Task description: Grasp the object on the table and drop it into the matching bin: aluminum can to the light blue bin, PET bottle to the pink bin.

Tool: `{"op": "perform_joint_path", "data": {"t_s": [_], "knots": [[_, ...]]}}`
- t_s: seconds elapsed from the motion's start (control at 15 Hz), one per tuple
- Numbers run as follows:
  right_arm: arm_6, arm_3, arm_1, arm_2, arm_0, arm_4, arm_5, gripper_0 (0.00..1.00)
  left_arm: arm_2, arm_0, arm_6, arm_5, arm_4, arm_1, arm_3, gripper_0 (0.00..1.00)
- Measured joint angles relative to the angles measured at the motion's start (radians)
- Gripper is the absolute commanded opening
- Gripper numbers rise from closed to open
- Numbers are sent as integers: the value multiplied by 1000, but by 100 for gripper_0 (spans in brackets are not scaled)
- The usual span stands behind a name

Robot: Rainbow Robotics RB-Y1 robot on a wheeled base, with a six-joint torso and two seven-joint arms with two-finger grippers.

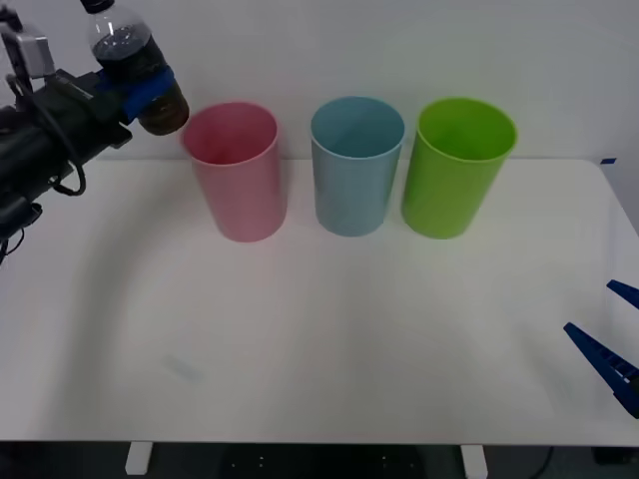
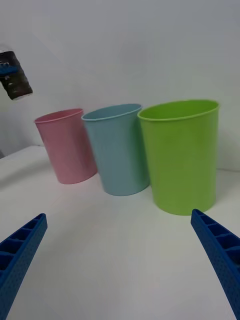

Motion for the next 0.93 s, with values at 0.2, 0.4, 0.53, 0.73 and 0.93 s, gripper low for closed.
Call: {"op": "perform_joint_path", "data": {"t_s": [0.2,0.4,0.53,0.73,0.93], "knots": [[0,0,0,0,0,0,0,100,-24,-91,10,-17,-81,0,76,0],[0,0,0,0,0,0,0,100,-55,-158,24,-20,-126,-4,136,0],[0,0,0,0,0,0,0,100,-77,-204,28,-20,-139,-5,188,0],[0,0,0,0,0,0,0,100,-101,-260,24,-13,-156,-7,261,0],[0,0,0,0,0,0,0,100,-103,-271,28,-12,-165,-15,269,1]]}}
